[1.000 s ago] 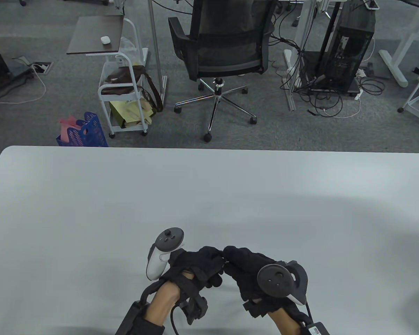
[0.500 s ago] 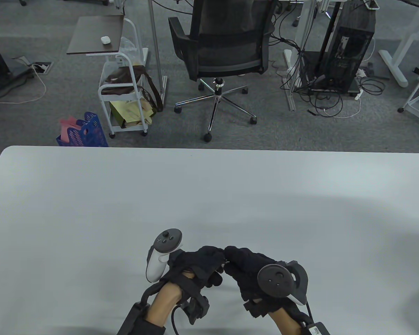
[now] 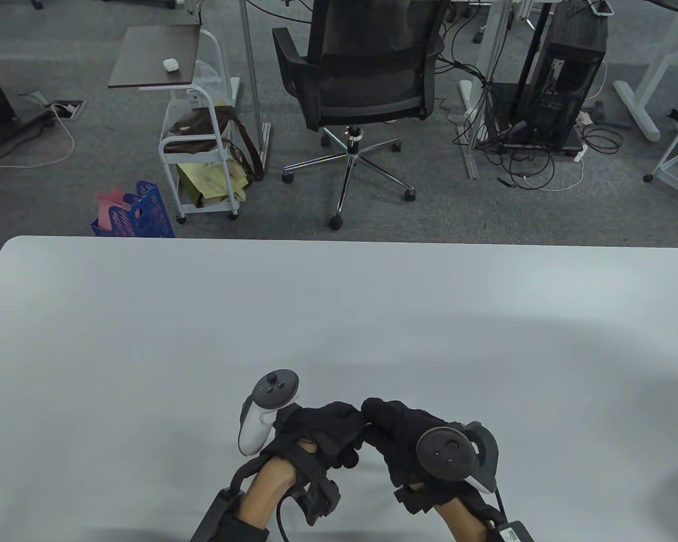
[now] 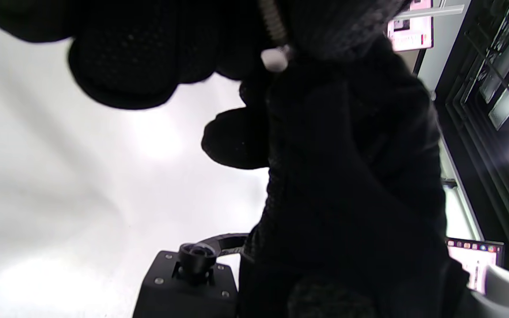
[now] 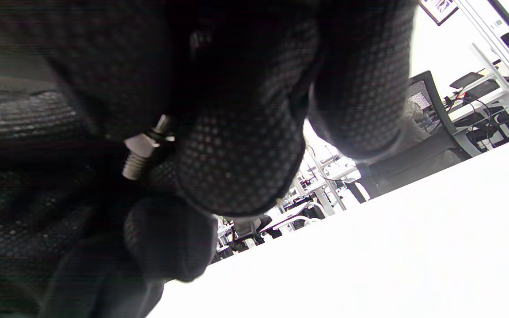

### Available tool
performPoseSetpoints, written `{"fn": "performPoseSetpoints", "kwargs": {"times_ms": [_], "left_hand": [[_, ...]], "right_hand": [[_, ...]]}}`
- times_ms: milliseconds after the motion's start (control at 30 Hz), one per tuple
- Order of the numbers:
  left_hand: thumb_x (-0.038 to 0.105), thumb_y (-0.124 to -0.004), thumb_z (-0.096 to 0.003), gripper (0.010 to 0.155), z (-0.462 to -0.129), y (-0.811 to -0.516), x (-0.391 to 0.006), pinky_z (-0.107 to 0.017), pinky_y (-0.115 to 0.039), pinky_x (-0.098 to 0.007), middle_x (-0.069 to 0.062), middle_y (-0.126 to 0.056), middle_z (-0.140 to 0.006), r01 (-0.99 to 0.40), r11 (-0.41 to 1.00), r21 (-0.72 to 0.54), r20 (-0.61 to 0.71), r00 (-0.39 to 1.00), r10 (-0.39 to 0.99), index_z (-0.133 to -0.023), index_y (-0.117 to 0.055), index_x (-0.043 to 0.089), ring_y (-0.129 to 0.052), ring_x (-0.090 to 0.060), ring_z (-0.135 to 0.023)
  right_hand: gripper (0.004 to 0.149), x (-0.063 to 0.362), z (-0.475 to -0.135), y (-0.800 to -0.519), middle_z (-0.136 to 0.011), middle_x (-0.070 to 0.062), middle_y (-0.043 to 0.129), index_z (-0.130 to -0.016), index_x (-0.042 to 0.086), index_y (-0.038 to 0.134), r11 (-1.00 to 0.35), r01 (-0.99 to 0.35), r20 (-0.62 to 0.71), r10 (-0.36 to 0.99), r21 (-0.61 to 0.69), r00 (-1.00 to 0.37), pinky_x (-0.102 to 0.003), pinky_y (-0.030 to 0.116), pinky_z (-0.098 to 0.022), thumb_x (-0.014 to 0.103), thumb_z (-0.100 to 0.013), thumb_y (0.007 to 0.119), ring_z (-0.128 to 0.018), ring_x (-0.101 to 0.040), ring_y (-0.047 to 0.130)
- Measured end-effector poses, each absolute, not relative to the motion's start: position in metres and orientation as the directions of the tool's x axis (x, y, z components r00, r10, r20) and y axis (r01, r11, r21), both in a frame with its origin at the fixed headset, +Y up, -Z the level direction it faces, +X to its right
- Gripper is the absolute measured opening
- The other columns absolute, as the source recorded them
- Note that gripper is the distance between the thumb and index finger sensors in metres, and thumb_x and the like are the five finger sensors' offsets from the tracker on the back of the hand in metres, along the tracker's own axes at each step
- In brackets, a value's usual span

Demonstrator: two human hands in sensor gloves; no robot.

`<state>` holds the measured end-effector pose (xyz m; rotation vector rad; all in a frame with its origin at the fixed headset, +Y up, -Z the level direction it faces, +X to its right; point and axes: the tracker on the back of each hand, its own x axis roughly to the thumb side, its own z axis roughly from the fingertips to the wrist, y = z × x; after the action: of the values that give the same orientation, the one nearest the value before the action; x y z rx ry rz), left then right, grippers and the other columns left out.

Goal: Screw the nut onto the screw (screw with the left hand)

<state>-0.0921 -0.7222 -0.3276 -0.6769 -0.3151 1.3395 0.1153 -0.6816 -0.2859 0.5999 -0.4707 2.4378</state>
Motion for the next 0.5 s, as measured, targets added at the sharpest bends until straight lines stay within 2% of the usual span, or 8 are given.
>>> {"fn": "performPoseSetpoints", "kwargs": {"times_ms": [100,167,267,333,433,500], "left_hand": [[0.035,-0.073,-0.0453,0.058,-0.3276,-0.7222,-0.0937,-0.046,-0.069,-0.058,-0.027,-0.072,-0.086,-0.786,0.06,-0.615,-0.166,0.204,0.965,-0.093,-0.063,0.005,-0.088,-0.042,-0.055],[0.044,-0.07,-0.0454,0.065,-0.3273,-0.7249,-0.095,-0.046,-0.069,-0.058,-0.028,-0.073,-0.087,-0.804,0.038,-0.593,-0.178,0.177,0.968,-0.096,-0.062,0.005,-0.089,-0.042,-0.056],[0.04,-0.07,-0.0456,0.059,-0.3274,-0.7263,-0.0946,-0.043,-0.07,-0.06,-0.03,-0.08,-0.081,-0.81,0.054,-0.584,-0.19,0.201,0.961,-0.09,-0.074,0.001,-0.091,-0.045,-0.051],[0.037,-0.071,-0.0453,0.055,-0.3281,-0.7251,-0.0935,-0.043,-0.071,-0.06,-0.029,-0.081,-0.079,-0.809,0.069,-0.584,-0.175,0.208,0.962,-0.088,-0.075,0.002,-0.092,-0.044,-0.049],[0.033,-0.072,-0.0456,0.055,-0.3285,-0.7233,-0.0939,-0.045,-0.069,-0.058,-0.028,-0.074,-0.085,-0.78,0.048,-0.624,-0.171,0.196,0.966,-0.092,-0.065,0.004,-0.089,-0.042,-0.054],[0.039,-0.07,-0.046,0.059,-0.328,-0.726,-0.0951,-0.046,-0.069,-0.058,-0.028,-0.073,-0.086,-0.791,0.036,-0.61,-0.186,0.187,0.965,-0.094,-0.064,0.005,-0.089,-0.043,-0.056]], "right_hand": [[0.047,0.1146,-0.2857,-0.6815,-0.064,0.002,0.102,-0.077,0.023,0.084,-0.769,-0.609,0.513,0.449,-0.194,-0.731,-0.041,0.097,-0.041,0.039,-0.033,0.091,-0.031,-0.005,0.113],[0.047,0.115,-0.2858,-0.6819,-0.064,0.002,0.102,-0.077,0.023,0.084,-0.771,-0.607,0.513,0.448,-0.194,-0.733,-0.041,0.097,-0.041,0.039,-0.033,0.091,-0.031,-0.005,0.113],[0.047,0.1151,-0.2859,-0.6816,-0.064,0.002,0.102,-0.077,0.023,0.084,-0.772,-0.604,0.511,0.446,-0.196,-0.735,-0.041,0.097,-0.041,0.039,-0.033,0.091,-0.031,-0.005,0.113],[0.047,0.115,-0.2858,-0.6816,-0.064,0.002,0.102,-0.077,0.023,0.084,-0.771,-0.607,0.512,0.45,-0.192,-0.732,-0.041,0.097,-0.041,0.039,-0.033,0.091,-0.031,-0.005,0.113],[0.047,0.1145,-0.2858,-0.6816,-0.064,0.002,0.102,-0.077,0.023,0.084,-0.772,-0.606,0.515,0.447,-0.192,-0.732,-0.041,0.097,-0.041,0.039,-0.033,0.091,-0.031,-0.005,0.113],[0.047,0.1147,-0.2859,-0.6817,-0.064,0.002,0.102,-0.077,0.023,0.084,-0.769,-0.609,0.513,0.45,-0.193,-0.731,-0.041,0.097,-0.041,0.039,-0.033,0.091,-0.031,-0.005,0.113]]}}
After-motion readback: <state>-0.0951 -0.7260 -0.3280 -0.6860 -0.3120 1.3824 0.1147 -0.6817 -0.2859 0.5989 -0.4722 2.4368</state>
